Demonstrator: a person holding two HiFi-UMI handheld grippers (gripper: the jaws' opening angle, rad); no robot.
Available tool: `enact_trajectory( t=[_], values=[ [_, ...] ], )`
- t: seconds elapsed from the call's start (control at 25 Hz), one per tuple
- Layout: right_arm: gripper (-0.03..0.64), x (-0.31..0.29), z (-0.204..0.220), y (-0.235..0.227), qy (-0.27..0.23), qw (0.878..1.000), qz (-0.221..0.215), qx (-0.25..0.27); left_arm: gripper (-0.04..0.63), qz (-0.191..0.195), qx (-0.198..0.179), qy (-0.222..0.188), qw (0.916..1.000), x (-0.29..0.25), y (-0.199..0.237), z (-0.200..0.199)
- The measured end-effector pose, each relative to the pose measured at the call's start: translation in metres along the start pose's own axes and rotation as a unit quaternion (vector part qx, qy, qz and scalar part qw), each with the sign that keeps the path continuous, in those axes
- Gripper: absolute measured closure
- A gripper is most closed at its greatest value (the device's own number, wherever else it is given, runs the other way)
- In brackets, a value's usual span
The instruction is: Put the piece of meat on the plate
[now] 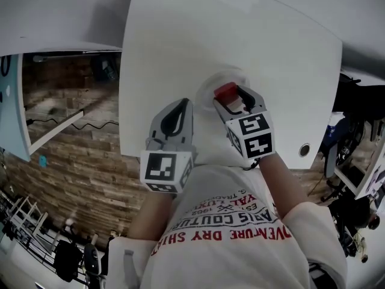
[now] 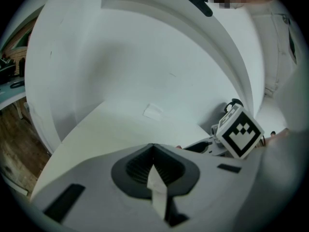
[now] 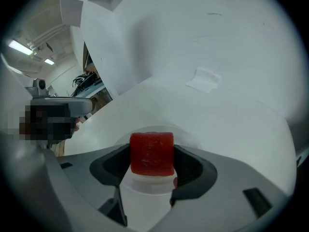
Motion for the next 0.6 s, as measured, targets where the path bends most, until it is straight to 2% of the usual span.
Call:
enact_trajectory(
  t=[0.24, 0.6],
  values=[
    [0.331, -0.013, 0.005, 0.001, 0.036, 0.999, 0.006, 0.022, 0.591, -0.004, 0.017, 0.002, 0.9998, 0.000, 0.007, 0.004],
    [0.336, -0.020, 0.005, 0.005, 0.057, 0.998, 0.005, 0.041, 0.591, -0.007, 0.027, 0.000, 0.9996, 0.002, 0.010, 0.006]
  ],
)
Point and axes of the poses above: the fingertips, and each gripper's own axes: x backward along the fingers, y to its left, z out of its underside, the point moved 5 cm from there along x, backward along the fingers, and after that the axes turned 2 degrees about -x, right-handed, at the moved point
